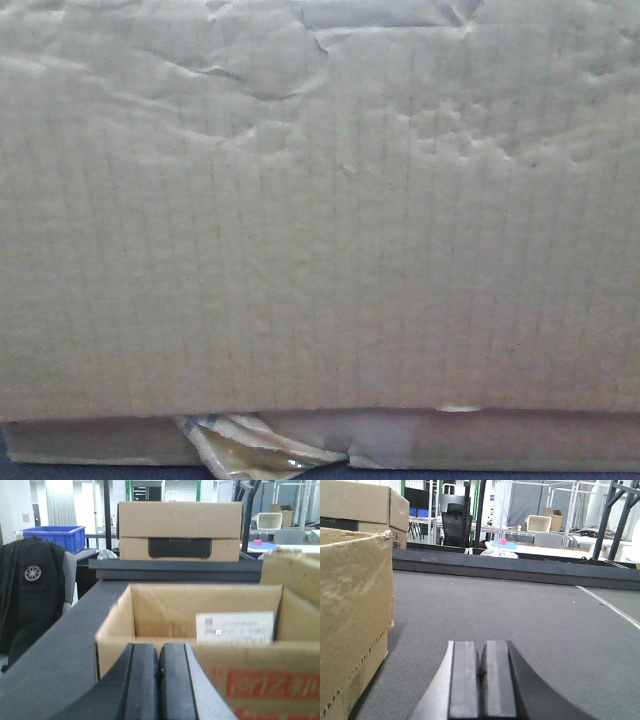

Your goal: Stack two boxes on right shelf middle

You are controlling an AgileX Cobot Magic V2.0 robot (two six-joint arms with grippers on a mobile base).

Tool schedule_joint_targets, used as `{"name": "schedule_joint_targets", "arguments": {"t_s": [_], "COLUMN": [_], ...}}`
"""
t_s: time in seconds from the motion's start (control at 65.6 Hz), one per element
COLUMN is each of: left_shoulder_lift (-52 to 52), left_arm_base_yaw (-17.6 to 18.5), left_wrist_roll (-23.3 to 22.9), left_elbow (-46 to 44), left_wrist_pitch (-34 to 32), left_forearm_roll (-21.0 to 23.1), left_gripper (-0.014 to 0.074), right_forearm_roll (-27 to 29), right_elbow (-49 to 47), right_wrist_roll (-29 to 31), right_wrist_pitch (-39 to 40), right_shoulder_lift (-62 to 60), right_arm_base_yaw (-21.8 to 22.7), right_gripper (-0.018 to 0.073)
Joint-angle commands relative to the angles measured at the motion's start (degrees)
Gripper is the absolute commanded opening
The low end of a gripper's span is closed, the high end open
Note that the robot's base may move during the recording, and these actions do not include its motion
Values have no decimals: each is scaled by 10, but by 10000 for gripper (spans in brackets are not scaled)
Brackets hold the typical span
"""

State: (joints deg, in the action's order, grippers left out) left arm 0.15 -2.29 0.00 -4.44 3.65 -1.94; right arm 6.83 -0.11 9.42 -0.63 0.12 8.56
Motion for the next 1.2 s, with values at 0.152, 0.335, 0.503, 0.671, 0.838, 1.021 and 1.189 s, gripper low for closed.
{"name": "schedule_joint_targets", "arguments": {"t_s": [0.152, 0.335, 0.503, 0.671, 0.838, 1.021, 1.189], "left_shoulder_lift": [54, 172, 210, 259, 366, 499, 634], "left_arm_base_yaw": [2, 5, 6, 6, 6, 6, 6], "left_wrist_roll": [-7, -7, -7, -7, -7, 11, 81], "left_elbow": [-143, -261, -318, -352, -428, -527, -630], "left_wrist_pitch": [170, 323, 312, 311, 371, 441, 531], "left_forearm_roll": [4, 11, 19, 60, 78, 48, 66], "left_gripper": [-111, -111, -111, -111, -111, -111, -96], "right_forearm_roll": [-4, -4, -4, -4, -4, -4, -4], "right_elbow": [1, 1, 1, 1, 1, 1, 1], "right_wrist_roll": [1, 1, 1, 1, 1, 1, 1], "right_wrist_pitch": [10, 10, 10, 10, 10, 10, 10], "right_shoulder_lift": [-1, -1, -1, -1, -1, -1, -1], "right_arm_base_yaw": [4, 4, 4, 4, 4, 4, 4], "right_gripper": [-162, -162, -162, -162, -162, -162, -162]}}
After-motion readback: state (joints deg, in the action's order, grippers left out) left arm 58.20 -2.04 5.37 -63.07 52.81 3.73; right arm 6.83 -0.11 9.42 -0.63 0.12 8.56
